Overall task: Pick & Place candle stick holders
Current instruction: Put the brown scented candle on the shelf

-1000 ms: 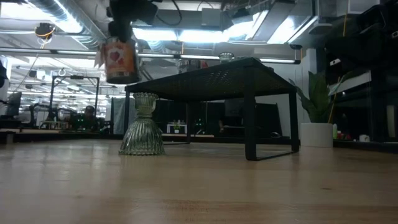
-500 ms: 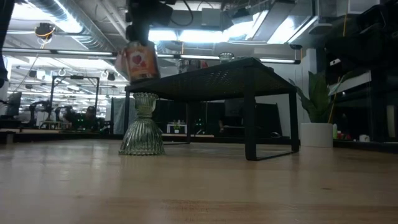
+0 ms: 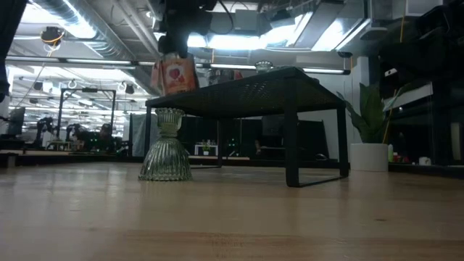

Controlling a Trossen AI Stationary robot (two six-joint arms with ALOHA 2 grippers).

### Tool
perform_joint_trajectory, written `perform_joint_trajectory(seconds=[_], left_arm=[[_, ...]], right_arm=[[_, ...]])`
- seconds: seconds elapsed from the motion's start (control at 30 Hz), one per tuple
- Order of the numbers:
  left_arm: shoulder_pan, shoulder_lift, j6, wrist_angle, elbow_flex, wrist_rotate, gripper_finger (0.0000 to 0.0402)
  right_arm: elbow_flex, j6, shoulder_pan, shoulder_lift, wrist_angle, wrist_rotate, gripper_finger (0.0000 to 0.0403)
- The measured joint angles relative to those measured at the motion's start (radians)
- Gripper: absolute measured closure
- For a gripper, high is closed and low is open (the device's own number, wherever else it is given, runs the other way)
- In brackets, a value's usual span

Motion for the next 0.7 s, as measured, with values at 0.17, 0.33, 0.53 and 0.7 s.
perform_joint_trajectory(seconds=[0.17, 0.33, 0.53, 0.7], left_arm=[[0.000, 0.001, 0.001, 0.012, 0.000, 0.007, 0.0049], [0.000, 0.001, 0.012, 0.042, 0.000, 0.003, 0.0047], [0.000, 0.002, 0.016, 0.062, 0.000, 0.002, 0.0045], [0.000, 0.002, 0.016, 0.062, 0.000, 0.005, 0.0045]], right_arm=[[0.000, 0.000, 0.000, 0.000, 0.000, 0.000, 0.0387], [0.000, 0.000, 0.000, 0.000, 0.000, 0.000, 0.0387], [0.000, 0.000, 0.000, 0.000, 0.000, 0.000, 0.0387], [0.000, 0.000, 0.000, 0.000, 0.000, 0.000, 0.0387]])
